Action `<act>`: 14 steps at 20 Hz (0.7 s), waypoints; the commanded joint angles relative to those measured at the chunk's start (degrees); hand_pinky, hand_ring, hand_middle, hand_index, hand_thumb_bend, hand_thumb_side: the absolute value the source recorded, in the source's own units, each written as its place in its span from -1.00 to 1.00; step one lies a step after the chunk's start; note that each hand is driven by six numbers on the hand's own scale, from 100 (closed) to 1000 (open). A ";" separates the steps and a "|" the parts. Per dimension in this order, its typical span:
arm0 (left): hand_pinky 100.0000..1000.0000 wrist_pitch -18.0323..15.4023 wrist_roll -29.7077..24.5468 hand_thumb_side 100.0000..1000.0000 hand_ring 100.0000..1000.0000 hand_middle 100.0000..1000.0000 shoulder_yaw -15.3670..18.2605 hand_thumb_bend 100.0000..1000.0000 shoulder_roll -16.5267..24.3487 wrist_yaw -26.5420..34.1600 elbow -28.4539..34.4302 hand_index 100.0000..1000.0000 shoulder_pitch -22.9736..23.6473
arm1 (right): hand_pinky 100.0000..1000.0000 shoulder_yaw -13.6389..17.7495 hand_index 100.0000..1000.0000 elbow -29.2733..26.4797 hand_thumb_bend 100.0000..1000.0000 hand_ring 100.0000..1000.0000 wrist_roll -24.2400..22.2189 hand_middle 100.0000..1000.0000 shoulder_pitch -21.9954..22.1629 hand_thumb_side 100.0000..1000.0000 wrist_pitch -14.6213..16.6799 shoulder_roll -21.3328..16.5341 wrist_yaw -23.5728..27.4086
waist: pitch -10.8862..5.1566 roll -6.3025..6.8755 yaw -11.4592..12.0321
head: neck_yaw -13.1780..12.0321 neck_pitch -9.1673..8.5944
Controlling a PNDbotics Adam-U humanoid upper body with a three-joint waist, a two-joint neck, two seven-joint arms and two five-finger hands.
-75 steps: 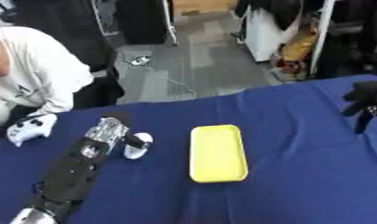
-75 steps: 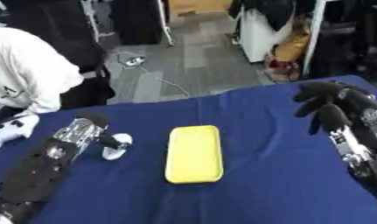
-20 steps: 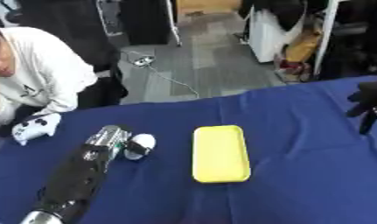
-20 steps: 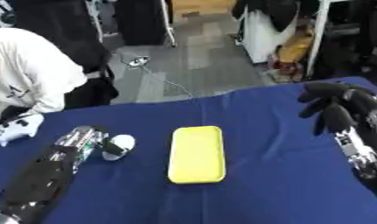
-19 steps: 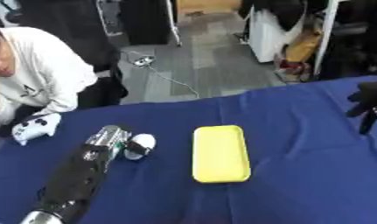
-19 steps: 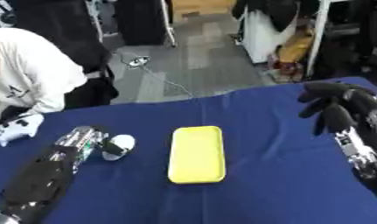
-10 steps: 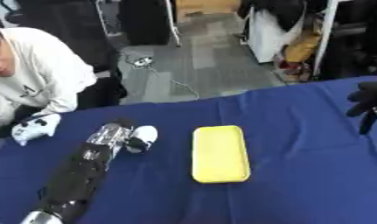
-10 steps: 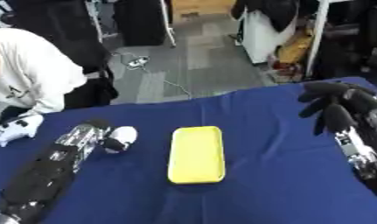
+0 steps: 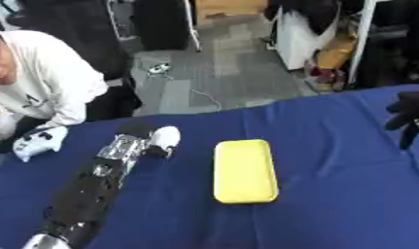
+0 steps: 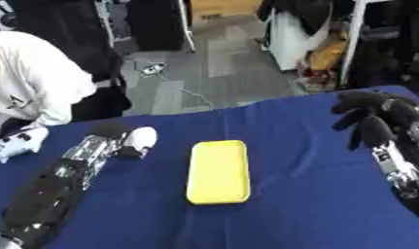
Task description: Pick up objects on the table and place them in the box.
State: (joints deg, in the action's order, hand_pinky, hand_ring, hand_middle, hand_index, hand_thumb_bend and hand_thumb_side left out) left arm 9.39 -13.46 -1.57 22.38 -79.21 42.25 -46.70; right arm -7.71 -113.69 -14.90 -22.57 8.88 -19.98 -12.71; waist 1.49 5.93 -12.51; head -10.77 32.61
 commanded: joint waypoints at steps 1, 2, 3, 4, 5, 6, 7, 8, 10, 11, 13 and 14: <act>-1.00 -1.45 0.02 0.64 -1.00 -1.00 -0.76 -1.00 0.94 1.71 2.80 -0.79 -1.47 | -0.38 0.26 0.62 -0.90 -1.00 0.06 -0.02 0.25 -1.06 0.79 0.21 -0.62 0.08 | -0.79 -0.20 0.10 | -0.74 0.17; -1.00 -1.85 -0.09 0.64 -1.00 -1.00 -0.99 -1.00 0.93 2.24 3.28 -0.79 -1.46 | -0.38 0.26 0.62 -0.90 -1.00 0.06 -0.02 0.25 -1.07 0.79 0.21 -0.62 0.07 | -0.79 -0.19 0.09 | -0.75 0.19; -1.00 -2.23 -0.23 0.65 -1.00 -1.00 -1.21 -1.00 0.88 2.77 3.70 -0.78 -1.48 | -0.38 0.27 0.62 -0.90 -1.00 0.06 -0.01 0.25 -1.08 0.79 0.20 -0.61 0.07 | -0.79 -0.18 0.06 | -0.77 0.21; -1.00 -2.68 -0.40 0.65 -1.00 -1.00 -1.41 -1.00 0.85 3.44 4.14 -0.78 -1.48 | -0.38 0.29 0.62 -0.90 -1.00 0.06 0.01 0.25 -1.10 0.79 0.19 -0.60 0.06 | -0.78 -0.17 0.05 | -0.78 0.22; -1.00 -3.06 -0.55 0.65 -1.00 -1.00 -1.60 -1.00 0.84 4.04 4.52 -0.78 -1.48 | -0.38 0.30 0.62 -0.90 -1.00 0.06 0.02 0.25 -1.11 0.79 0.19 -0.59 0.05 | -0.78 -0.15 0.02 | -0.79 0.23; -1.00 -3.56 -0.68 0.65 -1.00 -1.00 -1.84 -1.00 0.82 4.70 4.99 -0.78 -1.48 | -0.38 0.31 0.62 -0.90 -1.00 0.06 0.04 0.25 -1.14 0.79 0.20 -0.58 0.06 | -0.78 -0.13 0.00 | -0.79 0.25; -1.00 -4.17 -0.81 0.66 -1.00 -1.00 -2.17 -1.00 0.79 5.44 5.55 -0.78 -1.49 | -0.38 0.31 0.62 -0.90 -1.00 0.06 0.04 0.25 -1.16 0.79 0.20 -0.58 0.05 | -0.77 -0.10 -0.02 | -0.80 0.28; -1.00 -4.90 -0.98 0.66 -1.00 -1.00 -2.55 -1.00 0.77 6.30 6.17 -0.78 -1.48 | -0.38 0.32 0.62 -0.90 -1.00 0.06 0.05 0.25 -1.19 0.79 0.19 -0.58 0.02 | -0.76 -0.08 -0.03 | -0.80 0.29; -1.00 -6.03 -1.44 0.66 -1.00 -1.00 -3.11 -1.00 0.66 8.07 6.91 -0.79 -1.50 | -0.38 0.33 0.62 -0.90 -1.00 0.06 0.09 0.25 -1.23 0.79 0.17 -0.54 -0.01 | -0.77 -0.05 -0.07 | -0.85 0.29; -1.00 -6.37 -1.62 0.67 -1.00 -1.00 -3.30 -1.00 0.67 8.80 7.10 -0.79 -1.52 | -0.38 0.32 0.62 -0.90 -1.00 0.06 0.10 0.25 -1.25 0.79 0.17 -0.53 -0.01 | -0.77 -0.05 -0.09 | -0.82 0.25; -1.00 -7.37 -1.81 0.67 -1.00 -1.00 -3.82 -1.00 0.47 10.40 7.38 -0.79 -1.71 | -0.38 0.30 0.62 -0.90 -1.00 0.06 0.07 0.25 -1.32 0.79 0.18 -0.49 -0.04 | -0.76 -0.04 -0.16 | -0.78 0.17; -1.00 -7.89 -1.91 0.67 -1.00 -1.00 -4.10 -1.00 0.40 11.11 7.51 -0.79 -1.78 | -0.38 0.29 0.62 -0.90 -1.00 0.06 0.06 0.25 -1.34 0.79 0.17 -0.48 -0.06 | -0.75 -0.02 -0.20 | -0.80 0.16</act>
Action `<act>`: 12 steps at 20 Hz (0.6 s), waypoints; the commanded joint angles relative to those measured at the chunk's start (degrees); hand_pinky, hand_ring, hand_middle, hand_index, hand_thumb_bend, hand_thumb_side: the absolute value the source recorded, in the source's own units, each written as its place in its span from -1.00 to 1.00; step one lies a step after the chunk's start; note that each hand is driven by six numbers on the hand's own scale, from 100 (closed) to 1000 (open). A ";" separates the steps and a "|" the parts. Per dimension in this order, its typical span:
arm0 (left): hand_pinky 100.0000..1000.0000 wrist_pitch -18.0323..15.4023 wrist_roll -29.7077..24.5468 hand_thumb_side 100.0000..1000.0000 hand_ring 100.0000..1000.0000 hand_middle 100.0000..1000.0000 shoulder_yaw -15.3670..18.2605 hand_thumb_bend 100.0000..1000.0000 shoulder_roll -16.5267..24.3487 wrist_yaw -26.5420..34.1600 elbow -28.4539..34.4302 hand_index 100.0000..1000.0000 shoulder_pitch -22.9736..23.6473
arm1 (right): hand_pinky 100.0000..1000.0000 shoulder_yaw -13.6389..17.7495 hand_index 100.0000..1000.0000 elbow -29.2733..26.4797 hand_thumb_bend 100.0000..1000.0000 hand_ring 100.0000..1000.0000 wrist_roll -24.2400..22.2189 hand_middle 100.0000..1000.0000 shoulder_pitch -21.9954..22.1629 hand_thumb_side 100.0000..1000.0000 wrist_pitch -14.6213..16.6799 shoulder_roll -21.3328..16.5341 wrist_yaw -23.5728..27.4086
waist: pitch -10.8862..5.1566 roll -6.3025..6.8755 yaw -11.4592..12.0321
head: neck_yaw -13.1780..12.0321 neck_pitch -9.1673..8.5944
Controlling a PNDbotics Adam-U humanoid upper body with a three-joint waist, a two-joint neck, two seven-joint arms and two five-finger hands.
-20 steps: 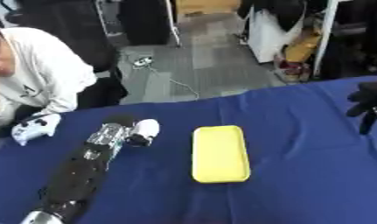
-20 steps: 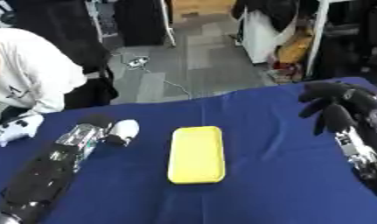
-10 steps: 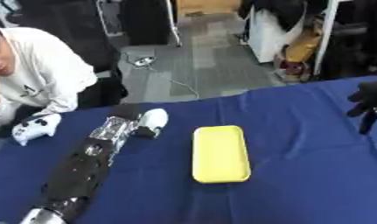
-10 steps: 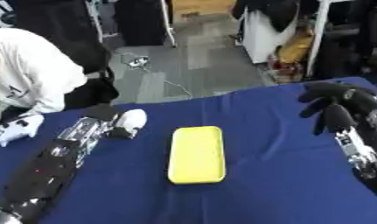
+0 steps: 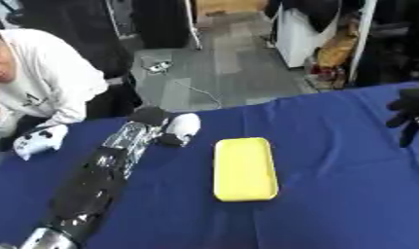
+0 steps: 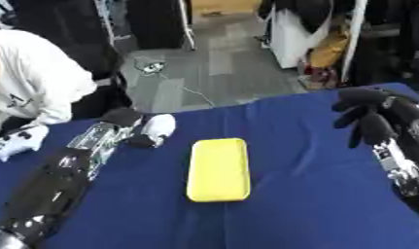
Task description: Pick up objects on the table and place them in the box.
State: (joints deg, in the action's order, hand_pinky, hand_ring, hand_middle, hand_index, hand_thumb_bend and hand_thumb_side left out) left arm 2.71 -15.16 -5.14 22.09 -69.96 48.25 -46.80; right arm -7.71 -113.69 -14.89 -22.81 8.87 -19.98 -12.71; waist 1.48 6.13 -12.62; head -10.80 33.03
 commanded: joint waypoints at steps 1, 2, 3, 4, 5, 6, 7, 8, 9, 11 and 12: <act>-1.00 -1.62 -0.31 0.68 -1.00 -1.00 -0.77 -1.00 0.65 2.44 1.64 -0.80 -1.73 | -0.38 0.28 0.62 -0.90 -1.00 0.06 0.04 0.25 -1.13 0.79 0.18 -0.47 -0.08 | -0.73 -0.21 -0.13 | -0.79 -0.27; -1.00 -2.14 -0.46 0.68 -1.00 -1.00 -1.09 -1.00 0.56 3.02 1.87 -0.79 -1.77 | -0.38 0.28 0.62 -0.90 -1.00 0.06 0.04 0.25 -1.16 0.79 0.18 -0.45 -0.09 | -0.71 -0.20 -0.18 | -0.79 -0.28; -1.00 -2.55 -0.62 0.68 -1.00 -1.00 -1.38 -1.00 0.51 3.50 2.09 -0.79 -1.79 | -0.38 0.28 0.62 -0.90 -1.00 0.06 0.05 0.25 -1.19 0.79 0.19 -0.43 -0.09 | -0.70 -0.19 -0.22 | -0.80 -0.27; -1.00 -3.04 -0.78 0.69 -1.00 -1.00 -1.72 -1.00 0.42 3.96 2.38 -0.79 -1.83 | -0.38 0.28 0.62 -0.90 -1.00 0.06 0.06 0.25 -1.22 0.79 0.19 -0.42 -0.09 | -0.69 -0.17 -0.28 | -0.81 -0.25; -1.00 -3.37 -0.94 0.69 -1.00 -1.00 -1.97 -1.00 0.38 4.33 2.60 -0.79 -1.84 | -0.38 0.28 0.62 -0.90 -1.00 0.06 0.07 0.25 -1.24 0.78 0.19 -0.41 -0.09 | -0.69 -0.16 -0.31 | -0.82 -0.24; -1.00 -3.84 -1.18 0.69 -1.00 -1.00 -2.30 -1.00 0.31 4.75 2.87 -0.79 -1.87 | -0.38 0.27 0.62 -0.90 -1.00 0.06 0.07 0.25 -1.27 0.79 0.19 -0.40 -0.09 | -0.70 -0.14 -0.34 | -0.83 -0.23; -1.00 -4.22 -1.43 0.69 -1.00 -1.00 -2.60 -1.00 0.32 5.10 3.13 -0.79 -1.89 | -0.38 0.26 0.62 -0.90 -1.00 0.06 0.06 0.25 -1.29 0.78 0.19 -0.39 -0.08 | -0.70 -0.12 -0.36 | -0.84 -0.23; -1.00 -4.64 -1.64 0.70 -1.00 -1.00 -2.92 -1.00 0.35 5.43 3.45 -0.79 -1.90 | -0.37 0.27 0.62 -0.90 -1.00 0.06 0.06 0.24 -1.32 0.78 0.19 -0.39 -0.08 | -0.71 -0.09 -0.39 | -0.85 -0.22; -1.00 -5.02 -1.84 0.70 -1.00 -1.00 -3.22 -1.00 0.43 5.71 3.76 -0.79 -1.89 | -0.37 0.27 0.62 -0.90 -1.00 0.06 0.07 0.24 -1.34 0.78 0.19 -0.39 -0.09 | -0.72 -0.07 -0.41 | -0.83 -0.22; -1.00 -6.02 -2.26 0.70 -1.00 -1.00 -4.06 -1.00 0.59 6.25 4.52 -0.79 -1.86 | -0.37 0.25 0.62 -0.90 -1.00 0.07 0.04 0.24 -1.38 0.78 0.20 -0.41 -0.07 | -0.76 -0.02 -0.45 | -0.77 -0.26; -1.00 -6.52 -2.41 0.70 -1.00 -1.00 -4.48 -1.00 0.66 6.49 4.98 -0.80 -1.86 | -0.37 0.24 0.62 -0.90 -1.00 0.07 0.04 0.24 -1.39 0.78 0.20 -0.41 -0.06 | -0.78 0.00 -0.46 | -0.70 -0.33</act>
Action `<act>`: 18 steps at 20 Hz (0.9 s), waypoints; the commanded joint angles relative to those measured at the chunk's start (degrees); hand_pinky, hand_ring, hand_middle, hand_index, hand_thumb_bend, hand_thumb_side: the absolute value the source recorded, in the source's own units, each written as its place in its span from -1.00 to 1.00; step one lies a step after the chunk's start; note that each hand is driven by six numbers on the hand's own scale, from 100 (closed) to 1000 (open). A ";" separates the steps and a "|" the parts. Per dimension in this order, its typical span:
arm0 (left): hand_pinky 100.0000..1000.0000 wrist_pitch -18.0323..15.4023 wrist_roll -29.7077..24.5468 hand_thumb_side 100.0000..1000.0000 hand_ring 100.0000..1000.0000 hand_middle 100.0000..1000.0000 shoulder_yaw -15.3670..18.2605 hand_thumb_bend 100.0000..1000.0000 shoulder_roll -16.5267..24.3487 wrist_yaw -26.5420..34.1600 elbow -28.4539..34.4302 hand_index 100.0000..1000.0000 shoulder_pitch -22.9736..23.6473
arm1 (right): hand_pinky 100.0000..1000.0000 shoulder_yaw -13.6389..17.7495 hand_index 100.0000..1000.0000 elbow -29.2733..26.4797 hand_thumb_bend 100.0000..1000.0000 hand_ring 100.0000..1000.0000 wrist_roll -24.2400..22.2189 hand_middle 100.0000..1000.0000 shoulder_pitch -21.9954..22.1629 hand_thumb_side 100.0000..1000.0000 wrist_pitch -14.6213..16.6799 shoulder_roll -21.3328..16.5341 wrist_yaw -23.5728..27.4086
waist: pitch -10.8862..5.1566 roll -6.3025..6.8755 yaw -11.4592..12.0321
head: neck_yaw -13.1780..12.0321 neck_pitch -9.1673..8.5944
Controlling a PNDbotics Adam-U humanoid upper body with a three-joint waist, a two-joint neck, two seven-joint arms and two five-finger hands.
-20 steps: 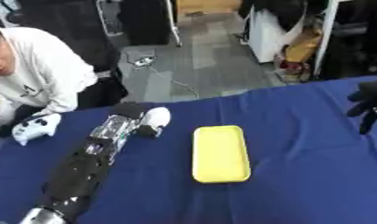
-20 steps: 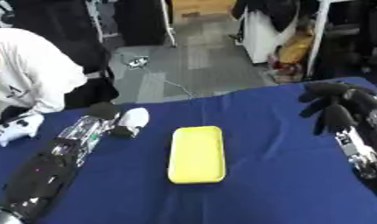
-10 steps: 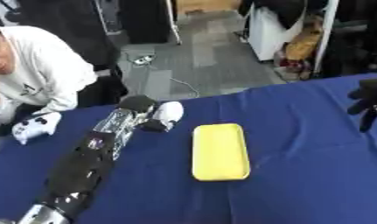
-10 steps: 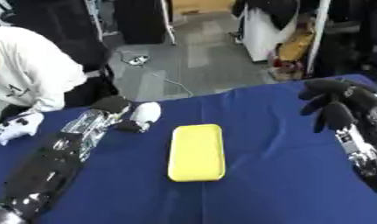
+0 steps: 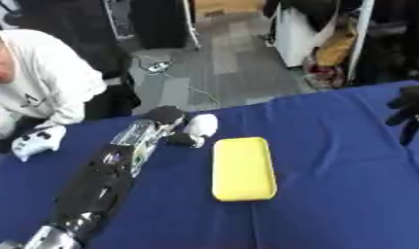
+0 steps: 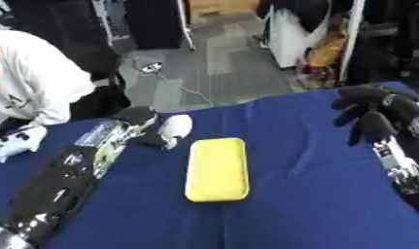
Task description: Pick up objects on the table and place them in the box.
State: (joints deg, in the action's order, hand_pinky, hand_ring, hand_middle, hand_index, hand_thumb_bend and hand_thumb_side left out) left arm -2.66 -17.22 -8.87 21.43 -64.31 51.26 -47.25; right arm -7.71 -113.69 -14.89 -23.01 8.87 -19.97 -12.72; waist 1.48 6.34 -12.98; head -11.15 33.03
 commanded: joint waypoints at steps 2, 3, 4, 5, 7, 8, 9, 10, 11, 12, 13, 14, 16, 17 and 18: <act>-1.00 -1.89 -0.61 0.70 -1.00 -1.00 -1.42 -1.00 1.43 1.20 2.78 -0.80 -1.42 | -0.37 0.24 0.62 -0.90 -1.00 0.07 0.02 0.24 -1.20 0.78 0.21 -0.42 -0.04 | -0.80 -0.20 -0.11 | -0.26 -0.46; -1.00 -2.17 -0.70 0.70 -1.00 -1.00 -1.66 -1.00 1.46 1.42 3.13 -0.80 -1.43 | -0.37 0.23 0.62 -0.90 -1.00 0.07 0.01 0.24 -1.19 0.78 0.21 -0.42 -0.03 | -0.81 -0.19 -0.11 | -0.23 -0.52; -1.00 -2.60 -0.71 0.70 -1.00 -1.00 -2.03 -1.00 1.49 1.75 3.69 -0.80 -1.46 | -0.37 0.22 0.62 -0.90 -1.00 0.07 0.00 0.24 -1.19 0.78 0.21 -0.44 -0.03 | -0.82 -0.19 -0.11 | -0.15 -0.64; -1.00 -2.94 -0.74 0.70 -1.00 -1.00 -2.34 -1.00 1.57 2.06 4.20 -0.80 -1.46 | -0.37 0.21 0.62 -0.90 -1.00 0.07 -0.02 0.24 -1.18 0.78 0.20 -0.45 -0.02 | -0.82 -0.19 -0.11 | -0.08 -0.72; -1.00 -3.69 -0.89 0.70 -1.00 -1.00 -3.09 -1.00 1.65 2.72 5.29 -0.80 -1.48 | -0.37 0.18 0.62 -0.90 -1.00 0.07 -0.05 0.24 -1.19 0.78 0.21 -0.46 -0.01 | -0.81 -0.19 -0.13 | 0.03 -0.82; -1.00 -4.11 -0.97 0.70 -1.00 -1.00 -3.49 -1.00 1.64 3.05 5.88 -0.80 -1.52 | -0.37 0.18 0.62 -0.90 -1.00 0.07 -0.06 0.24 -1.20 0.78 0.22 -0.46 0.00 | -0.82 -0.19 -0.15 | 0.03 -0.84; -1.00 -4.43 -1.10 0.70 -1.00 -1.00 -3.84 -1.00 1.67 3.37 6.42 -0.80 -1.54 | -0.37 0.18 0.62 -0.90 -1.00 0.07 -0.06 0.24 -1.20 0.78 0.22 -0.46 0.00 | -0.82 -0.18 -0.16 | 0.02 -0.84; -1.00 -4.77 -1.31 0.70 -1.00 -1.00 -4.22 -1.00 1.68 3.68 6.95 -0.80 -1.58 | -0.37 0.17 0.62 -0.90 -1.00 0.07 -0.07 0.24 -1.21 0.78 0.21 -0.46 0.02 | -0.82 -0.18 -0.18 | -0.04 -0.82; -1.00 -5.11 -1.64 0.71 -1.00 -1.00 -4.61 -1.00 1.72 3.96 7.44 -0.79 -1.62 | -0.37 0.16 0.62 -0.90 -1.00 0.07 -0.08 0.24 -1.21 0.78 0.22 -0.46 0.03 | -0.83 -0.17 -0.19 | -0.08 -0.80; -1.00 -5.60 -2.15 0.71 -1.00 -1.00 -5.11 -1.00 1.79 4.26 7.93 -0.79 -1.67 | -0.37 0.15 0.62 -0.90 -1.00 0.07 -0.09 0.24 -1.23 0.78 0.22 -0.46 0.04 | -0.84 -0.14 -0.22 | -0.13 -0.78; -1.00 -6.04 -2.75 0.72 -1.00 -1.00 -5.51 -1.00 1.94 4.55 8.41 -0.79 -1.70 | -0.37 0.15 0.62 -0.90 -1.00 0.07 -0.10 0.24 -1.24 0.78 0.22 -0.47 0.04 | -0.85 -0.13 -0.23 | -0.14 -0.77; -1.00 -6.60 -3.40 0.72 -1.00 -1.00 -6.08 -1.00 2.14 4.74 8.91 -0.79 -1.71 | -0.37 0.15 0.62 -0.90 -1.00 0.07 -0.10 0.24 -1.26 0.78 0.23 -0.47 0.05 | -0.86 -0.09 -0.27 | -0.15 -0.77; -1.00 -7.69 -4.69 0.73 -1.00 -1.00 -7.19 -1.00 2.63 4.91 9.97 -0.80 -1.65 | -0.37 0.14 0.62 -0.90 -1.00 0.07 -0.12 0.24 -1.30 0.78 0.23 -0.48 0.06 | -0.88 -0.04 -0.31 | -0.09 -0.79; -1.00 -8.16 -5.26 0.73 -1.00 -1.00 -7.67 -1.00 2.85 4.91 10.48 -0.80 -1.58 | -0.37 0.13 0.62 -0.90 -1.00 0.07 -0.12 0.24 -1.31 0.78 0.23 -0.50 0.06 | -0.88 -0.02 -0.32 | -0.06 -0.80; -1.00 -8.58 -5.89 0.75 -1.00 -1.00 -8.20 -1.00 3.08 4.79 10.89 -0.79 -1.47 | -0.37 0.11 0.62 -0.90 -1.00 0.07 -0.14 0.24 -1.32 0.78 0.23 -0.51 0.07 | -0.90 0.00 -0.35 | -0.07 -0.79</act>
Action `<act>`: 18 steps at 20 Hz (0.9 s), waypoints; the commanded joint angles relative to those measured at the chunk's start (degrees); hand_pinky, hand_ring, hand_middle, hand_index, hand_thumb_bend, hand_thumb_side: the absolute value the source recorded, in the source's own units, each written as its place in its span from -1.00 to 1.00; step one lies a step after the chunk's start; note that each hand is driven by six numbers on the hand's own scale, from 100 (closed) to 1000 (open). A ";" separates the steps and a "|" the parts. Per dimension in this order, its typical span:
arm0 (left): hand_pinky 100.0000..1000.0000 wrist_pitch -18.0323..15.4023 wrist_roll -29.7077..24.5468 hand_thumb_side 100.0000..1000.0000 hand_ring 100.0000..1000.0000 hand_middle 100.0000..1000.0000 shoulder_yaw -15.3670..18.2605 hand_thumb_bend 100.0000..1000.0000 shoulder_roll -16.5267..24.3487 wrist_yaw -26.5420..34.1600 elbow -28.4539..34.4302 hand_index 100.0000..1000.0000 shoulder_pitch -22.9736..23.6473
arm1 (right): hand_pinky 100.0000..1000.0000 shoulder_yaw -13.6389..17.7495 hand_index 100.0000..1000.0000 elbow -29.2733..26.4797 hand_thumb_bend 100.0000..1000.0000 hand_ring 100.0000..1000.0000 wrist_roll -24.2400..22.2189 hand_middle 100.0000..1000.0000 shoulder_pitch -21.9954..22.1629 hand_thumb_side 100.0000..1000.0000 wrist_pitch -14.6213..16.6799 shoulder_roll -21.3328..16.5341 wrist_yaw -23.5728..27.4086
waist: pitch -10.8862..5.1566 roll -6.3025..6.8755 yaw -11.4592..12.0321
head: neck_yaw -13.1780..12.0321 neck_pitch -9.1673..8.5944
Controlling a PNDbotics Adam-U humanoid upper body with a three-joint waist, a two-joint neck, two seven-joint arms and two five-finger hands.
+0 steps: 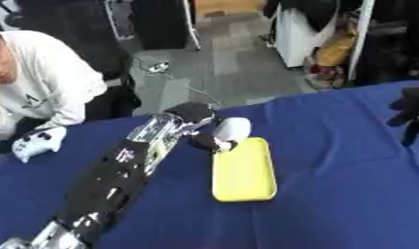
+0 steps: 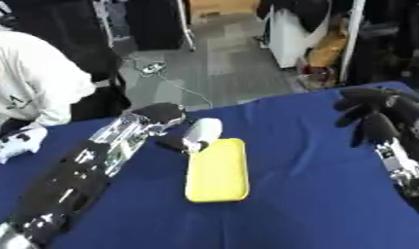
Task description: Pick up objects on the table and place them in the box.
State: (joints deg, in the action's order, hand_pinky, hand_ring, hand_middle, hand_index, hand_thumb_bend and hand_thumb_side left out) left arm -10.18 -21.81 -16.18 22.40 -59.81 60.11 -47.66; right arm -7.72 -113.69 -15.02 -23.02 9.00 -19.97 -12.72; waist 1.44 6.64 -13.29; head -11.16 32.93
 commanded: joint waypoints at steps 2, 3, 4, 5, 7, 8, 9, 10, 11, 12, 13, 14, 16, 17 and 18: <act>-1.00 -1.67 -2.35 0.76 -1.00 -1.00 -1.72 -1.00 2.57 -0.19 2.73 -0.80 -0.78 | -0.37 0.12 0.62 -0.90 -1.00 0.07 -0.02 0.24 -1.32 0.78 0.13 -0.52 0.09 | -0.88 -0.28 -0.06 | -0.08 -0.71; -1.00 -1.88 -2.81 0.76 -1.00 -1.00 -2.07 -1.00 2.81 -0.46 2.97 -0.80 -0.56 | -0.37 0.13 0.62 -0.90 -1.00 0.07 -0.01 0.24 -1.33 0.78 0.13 -0.53 0.10 | -0.90 -0.27 -0.06 | -0.06 -0.72; -1.00 -2.13 -3.15 0.77 -1.00 -1.00 -2.42 -1.00 3.07 -0.73 3.19 -0.80 -0.29 | -0.37 0.12 0.62 -0.90 -1.00 0.07 -0.02 0.24 -1.33 0.78 0.13 -0.56 0.10 | -0.91 -0.25 -0.05 | 0.00 -0.73; -1.00 -2.43 -3.40 0.77 -1.00 -1.00 -2.75 -1.00 3.33 -0.95 3.41 -0.80 0.04 | -0.37 0.11 0.62 -0.90 -1.00 0.07 -0.04 0.24 -1.34 0.78 0.12 -0.58 0.10 | -0.92 -0.23 -0.05 | 0.04 -0.74; -1.00 -3.02 -3.62 0.78 -1.00 -1.00 -3.36 -1.00 3.77 -1.16 3.68 -0.79 0.82 | -0.37 0.11 0.62 -0.90 -1.00 0.07 -0.04 0.24 -1.36 0.78 0.13 -0.61 0.10 | -0.94 -0.19 -0.05 | 0.08 -0.77; -1.00 -3.22 -3.57 0.78 -1.00 -1.00 -3.60 -1.00 3.91 -1.23 3.71 -0.79 1.16 | -0.37 0.10 0.62 -0.90 -1.00 0.07 -0.05 0.24 -1.36 0.78 0.14 -0.63 0.11 | -0.93 -0.19 -0.04 | 0.14 -0.82; -1.00 -3.39 -3.41 0.78 -1.00 -1.00 -3.81 -1.00 4.00 -1.36 3.68 -0.79 1.46 | -0.37 0.09 0.62 -0.90 -1.00 0.07 -0.07 0.24 -1.36 0.78 0.14 -0.64 0.12 | -0.93 -0.19 -0.03 | 0.17 -0.83; -1.00 -3.50 -3.20 0.78 -1.00 -1.00 -3.94 -1.00 4.03 -1.47 3.63 -0.79 1.66 | -0.37 0.08 0.62 -0.90 -1.00 0.07 -0.08 0.24 -1.36 0.78 0.14 -0.64 0.12 | -0.93 -0.20 -0.03 | 0.17 -0.84; -1.00 -3.60 -2.82 0.78 -1.00 -1.00 -4.10 -1.00 4.02 -1.62 3.51 -0.79 1.99 | -0.37 0.08 0.62 -0.90 -1.00 0.07 -0.09 0.24 -1.36 0.78 0.15 -0.64 0.13 | -0.93 -0.22 -0.01 | 0.13 -0.85; -1.00 -3.69 -2.41 0.78 -1.00 -1.00 -4.24 -1.00 4.01 -1.80 3.33 -0.79 2.24 | -0.37 0.08 0.62 -0.90 -1.00 0.07 -0.10 0.24 -1.35 0.78 0.15 -0.64 0.13 | -0.93 -0.23 0.00 | 0.14 -0.89; -1.00 -3.79 -2.01 0.78 -1.00 -1.00 -4.37 -1.00 3.98 -2.01 3.08 -0.79 2.42 | -0.37 0.08 0.62 -0.90 -1.00 0.07 -0.10 0.24 -1.34 0.78 0.14 -0.64 0.12 | -0.92 -0.24 0.01 | 0.18 -0.95; -1.00 -3.88 -1.62 0.78 -1.00 -1.00 -4.42 -1.00 3.93 -2.21 2.83 -0.79 2.54 | -0.37 0.07 0.62 -0.90 -1.00 0.07 -0.11 0.24 -1.34 0.78 0.14 -0.64 0.12 | -0.91 -0.26 0.02 | 0.19 -0.99; -1.00 -4.07 -0.53 0.78 -1.00 -1.00 -4.44 -1.00 3.68 -2.66 2.23 -0.79 2.76 | -0.37 0.04 0.62 -0.90 -1.00 0.07 -0.16 0.24 -1.35 0.79 0.16 -0.62 0.11 | -0.87 -0.29 0.00 | 0.15 -1.04; -1.00 -4.20 -0.03 0.77 -1.00 -1.00 -4.48 -1.00 3.51 -2.97 1.94 -0.79 2.86 | -0.37 0.04 0.62 -0.90 -1.00 0.07 -0.17 0.24 -1.36 0.79 0.17 -0.60 0.11 | -0.85 -0.30 -0.02 | 0.11 -1.05; -1.00 -4.38 0.34 0.78 -1.00 -1.00 -4.57 -1.00 3.35 -3.31 1.63 -0.79 2.97 | -0.37 0.04 0.62 -0.90 -1.00 0.07 -0.17 0.24 -1.37 0.79 0.17 -0.59 0.11 | -0.83 -0.31 -0.04 | 0.09 -1.06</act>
State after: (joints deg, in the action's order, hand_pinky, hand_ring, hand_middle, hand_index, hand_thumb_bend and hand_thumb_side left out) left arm -14.48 -22.21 -20.86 24.51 -62.61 61.47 -44.04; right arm -7.73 -113.69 -15.12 -23.04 9.08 -19.98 -12.72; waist 1.27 6.70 -13.31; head -11.15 32.52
